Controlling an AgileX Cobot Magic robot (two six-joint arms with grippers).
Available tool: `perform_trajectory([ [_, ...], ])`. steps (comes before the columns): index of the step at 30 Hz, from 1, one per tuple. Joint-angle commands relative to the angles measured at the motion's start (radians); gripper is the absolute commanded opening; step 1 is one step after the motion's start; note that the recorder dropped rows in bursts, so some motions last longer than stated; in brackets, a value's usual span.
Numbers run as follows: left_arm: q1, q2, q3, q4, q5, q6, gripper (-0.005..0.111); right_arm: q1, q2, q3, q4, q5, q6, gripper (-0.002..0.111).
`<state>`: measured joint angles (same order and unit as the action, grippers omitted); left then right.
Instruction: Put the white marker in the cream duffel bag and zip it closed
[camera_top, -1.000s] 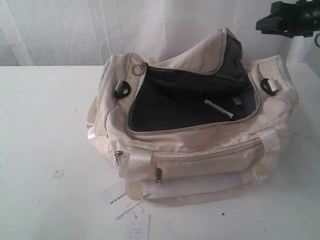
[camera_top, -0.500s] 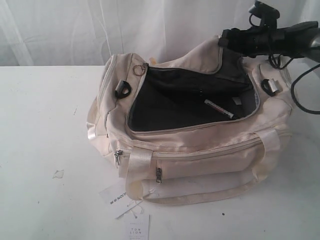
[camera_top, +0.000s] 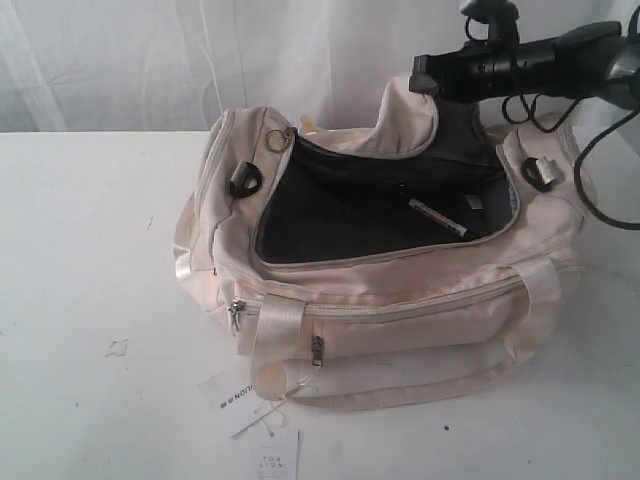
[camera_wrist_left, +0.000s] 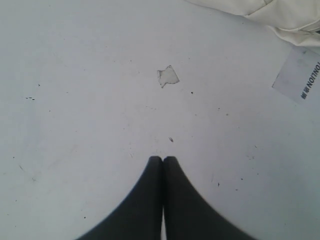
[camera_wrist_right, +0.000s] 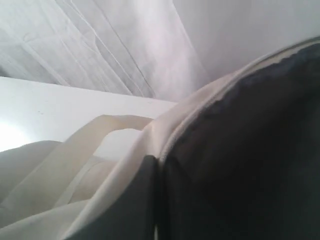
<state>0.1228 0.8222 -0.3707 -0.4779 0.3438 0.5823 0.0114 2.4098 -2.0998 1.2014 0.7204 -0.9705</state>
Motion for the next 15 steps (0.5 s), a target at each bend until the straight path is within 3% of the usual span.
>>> perform_trajectory([
  [1, -0.007, -0.005, 0.008, -0.008, 0.018, 0.002, 0.000, -0.004, -0.116, -0.005, -0.032, 0.188, 0.051, 0.000],
  [7, -0.007, -0.005, 0.008, -0.008, 0.018, 0.002, 0.000, -0.004, -0.139, -0.005, -0.077, 0.501, 0.287, 0.000],
  [9, -0.007, -0.005, 0.008, -0.008, 0.016, 0.002, 0.000, 0.003, -0.143, -0.003, -0.109, 0.501, 0.407, 0.000],
  [12, -0.007, -0.005, 0.008, -0.008, 0.004, 0.002, 0.000, 0.009, -0.144, -0.003, -0.158, 0.501, 0.434, 0.001],
  [15, -0.007, -0.005, 0.008, -0.008, -0.007, 0.002, 0.000, 0.023, -0.144, -0.003, -0.225, 0.501, 0.436, 0.011],
])
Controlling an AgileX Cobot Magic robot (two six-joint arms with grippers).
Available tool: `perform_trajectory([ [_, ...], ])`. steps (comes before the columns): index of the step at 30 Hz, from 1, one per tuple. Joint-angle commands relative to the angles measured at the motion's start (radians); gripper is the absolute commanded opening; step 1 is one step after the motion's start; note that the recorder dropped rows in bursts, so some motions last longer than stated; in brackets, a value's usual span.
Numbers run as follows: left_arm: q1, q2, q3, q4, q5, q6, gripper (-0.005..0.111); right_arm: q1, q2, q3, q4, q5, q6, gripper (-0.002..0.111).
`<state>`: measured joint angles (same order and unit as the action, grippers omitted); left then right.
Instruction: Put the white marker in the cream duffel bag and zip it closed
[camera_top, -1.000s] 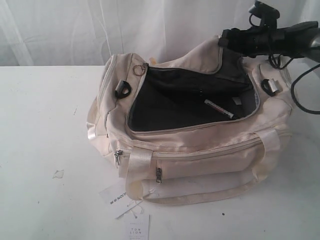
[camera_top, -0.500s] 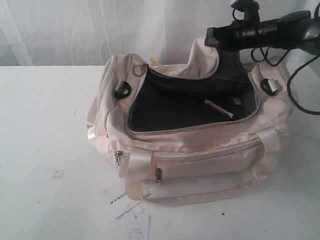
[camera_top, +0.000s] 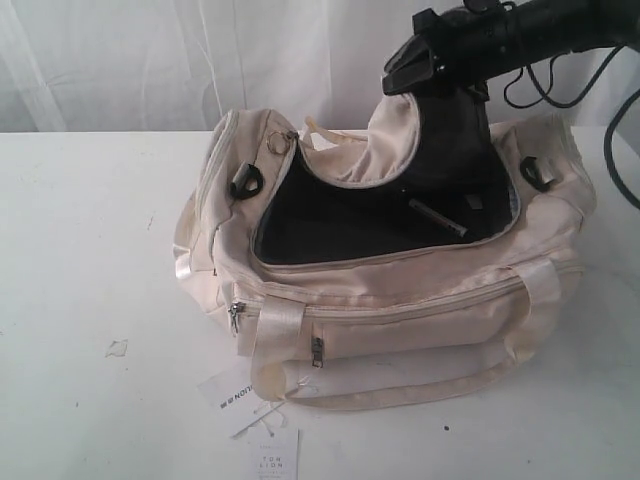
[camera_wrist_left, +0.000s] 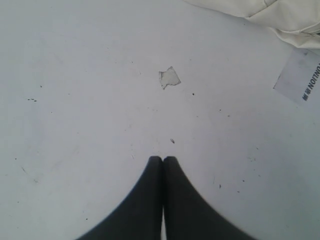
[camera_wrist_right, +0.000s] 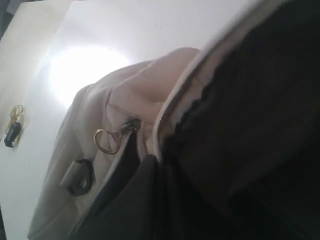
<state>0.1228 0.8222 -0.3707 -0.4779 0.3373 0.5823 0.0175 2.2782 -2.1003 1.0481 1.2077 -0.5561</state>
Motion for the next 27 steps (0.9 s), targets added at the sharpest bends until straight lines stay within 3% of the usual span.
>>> perform_trajectory([
  [1, -0.007, -0.005, 0.008, -0.008, -0.001, 0.002, 0.000, 0.022, -0.012, -0.002, -0.093, 0.013, 0.027, 0.014],
  [6, -0.007, -0.005, 0.008, -0.008, -0.001, 0.002, 0.000, 0.062, -0.024, -0.002, -0.310, 0.013, 0.075, 0.042],
  [8, -0.007, -0.005, 0.008, -0.008, -0.001, 0.002, 0.000, 0.073, -0.038, -0.002, -0.403, 0.013, 0.125, 0.048],
  [16, -0.007, -0.005, 0.008, -0.008, -0.005, -0.001, 0.000, 0.064, -0.167, -0.002, -0.589, 0.013, 0.139, 0.050],
  [21, -0.007, -0.005, 0.008, -0.008, -0.016, -0.001, 0.000, 0.033, -0.222, -0.002, -0.770, 0.001, -0.014, 0.050],
  [25, -0.007, -0.005, 0.008, -0.008, -0.027, -0.001, 0.000, -0.020, -0.194, -0.002, -0.807, -0.276, -0.037, 0.050],
  [27, -0.007, -0.005, 0.008, -0.010, -0.029, -0.003, 0.000, -0.058, -0.162, -0.002, -0.783, -0.368, 0.041, 0.050],
])
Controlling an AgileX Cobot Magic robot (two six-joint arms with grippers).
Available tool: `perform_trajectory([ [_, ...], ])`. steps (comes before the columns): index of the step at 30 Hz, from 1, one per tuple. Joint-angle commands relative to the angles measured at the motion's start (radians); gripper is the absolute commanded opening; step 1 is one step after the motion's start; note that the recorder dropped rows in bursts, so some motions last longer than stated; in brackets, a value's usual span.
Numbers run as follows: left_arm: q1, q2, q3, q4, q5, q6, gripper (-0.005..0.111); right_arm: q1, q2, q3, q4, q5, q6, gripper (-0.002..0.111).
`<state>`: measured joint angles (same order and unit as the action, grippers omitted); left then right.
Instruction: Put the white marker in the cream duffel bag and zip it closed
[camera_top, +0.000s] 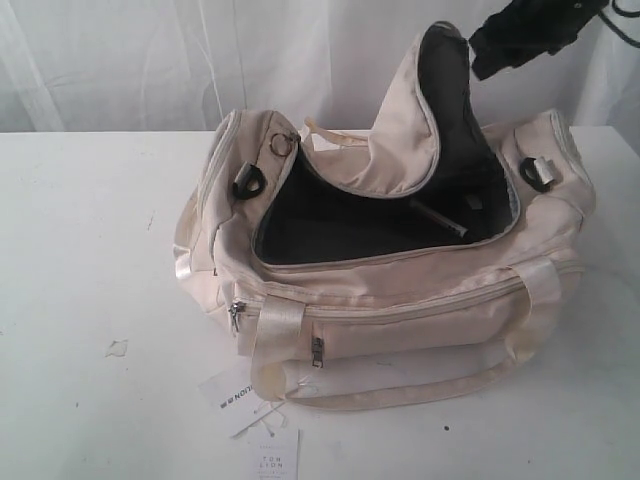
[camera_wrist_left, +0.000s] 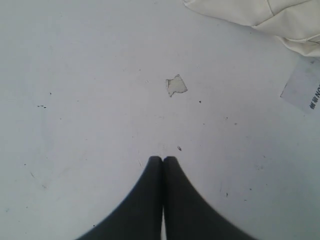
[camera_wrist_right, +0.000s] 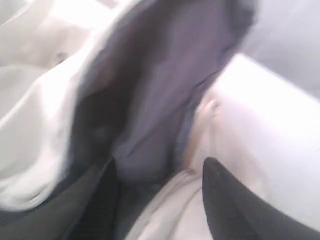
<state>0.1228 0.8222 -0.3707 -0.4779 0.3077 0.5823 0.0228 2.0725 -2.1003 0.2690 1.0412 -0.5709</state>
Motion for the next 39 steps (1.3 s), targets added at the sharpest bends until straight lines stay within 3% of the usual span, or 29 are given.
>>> perform_trajectory([
  [1, -0.007, -0.005, 0.008, -0.013, 0.000, -0.005, 0.000, -0.087, 0.059, -0.002, 0.031, -0.219, 0.091, 0.050],
  [4, -0.007, -0.005, 0.008, -0.020, 0.004, -0.007, 0.000, -0.157, 0.124, -0.007, 0.282, -0.162, 0.128, 0.050],
  [8, -0.007, -0.005, 0.008, -0.018, 0.006, -0.007, 0.000, -0.215, 0.212, -0.016, 0.651, 0.180, -0.004, 0.050],
  [9, -0.007, -0.005, 0.008, -0.018, 0.006, -0.007, 0.000, -0.216, 0.226, -0.016, 0.683, 0.180, -0.020, 0.050],
  [26, -0.007, -0.002, 0.008, -0.018, -0.002, -0.003, 0.000, -0.058, 0.275, 0.000, 0.469, 0.180, 0.086, 0.050],
  [33, -0.007, -0.002, 0.008, -0.018, -0.002, -0.003, 0.000, -0.043, 0.318, 0.031, 0.617, 0.180, 0.025, 0.049],
  [36, -0.007, -0.002, 0.008, -0.018, -0.002, -0.003, 0.000, -0.028, 0.321, 0.031, 0.625, 0.180, -0.006, 0.039],
  [39, -0.007, -0.002, 0.008, -0.018, -0.004, -0.003, 0.000, -0.018, 0.321, 0.031, 0.632, 0.180, -0.009, 0.017],
])
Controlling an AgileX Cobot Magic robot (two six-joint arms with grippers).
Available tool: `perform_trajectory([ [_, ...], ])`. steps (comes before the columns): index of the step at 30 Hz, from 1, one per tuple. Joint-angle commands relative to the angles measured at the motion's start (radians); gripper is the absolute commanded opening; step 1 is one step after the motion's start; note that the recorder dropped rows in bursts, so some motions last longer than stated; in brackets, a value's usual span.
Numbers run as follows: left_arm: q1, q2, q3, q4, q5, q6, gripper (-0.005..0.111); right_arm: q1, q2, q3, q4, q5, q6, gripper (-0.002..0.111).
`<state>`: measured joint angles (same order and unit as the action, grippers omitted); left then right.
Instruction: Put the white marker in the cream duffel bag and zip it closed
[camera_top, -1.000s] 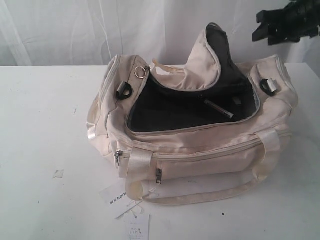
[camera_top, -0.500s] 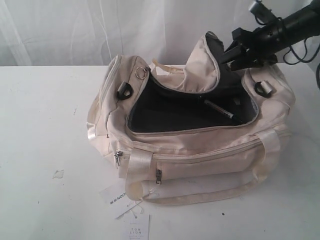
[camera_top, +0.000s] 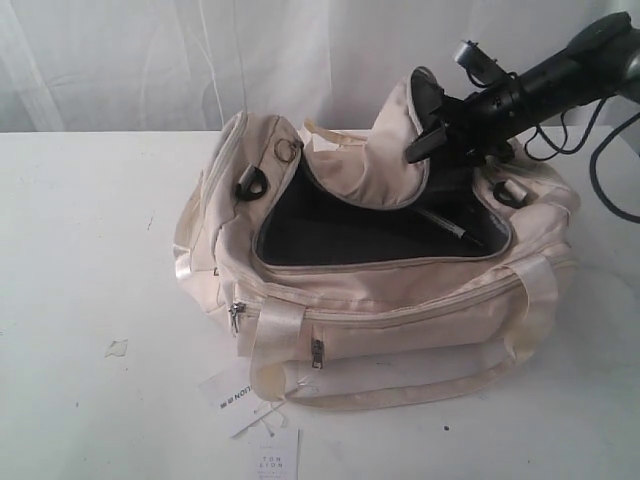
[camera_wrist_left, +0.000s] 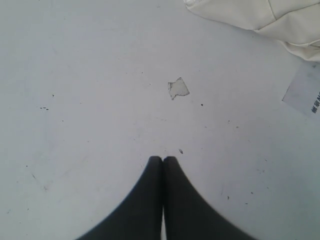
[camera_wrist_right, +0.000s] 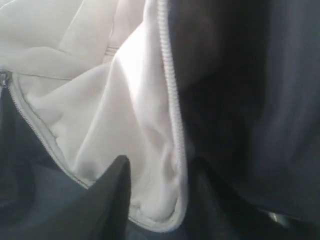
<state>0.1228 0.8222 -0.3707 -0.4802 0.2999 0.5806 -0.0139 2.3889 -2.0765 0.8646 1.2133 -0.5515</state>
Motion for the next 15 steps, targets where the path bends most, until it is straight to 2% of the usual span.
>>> perform_trajectory([
  [1, -0.007, -0.002, 0.008, -0.016, 0.004, -0.001, 0.000, 0.018, 0.000, 0.006, 0.040, 0.008, -0.028, 0.008],
  [2, -0.007, -0.002, 0.008, -0.016, 0.004, -0.001, 0.000, 0.023, -0.003, 0.006, 0.042, 0.008, -0.028, 0.001],
  [3, -0.007, -0.002, 0.008, -0.016, 0.004, -0.001, 0.000, 0.023, -0.012, 0.006, 0.050, 0.008, -0.028, 0.000],
  [11, -0.007, -0.002, 0.008, -0.016, 0.000, -0.001, 0.000, 0.025, -0.121, 0.004, 0.176, 0.008, -0.026, 0.000],
  [15, -0.007, -0.002, 0.008, -0.016, -0.030, -0.001, 0.000, 0.025, -0.168, 0.004, 0.178, 0.008, -0.024, 0.000],
])
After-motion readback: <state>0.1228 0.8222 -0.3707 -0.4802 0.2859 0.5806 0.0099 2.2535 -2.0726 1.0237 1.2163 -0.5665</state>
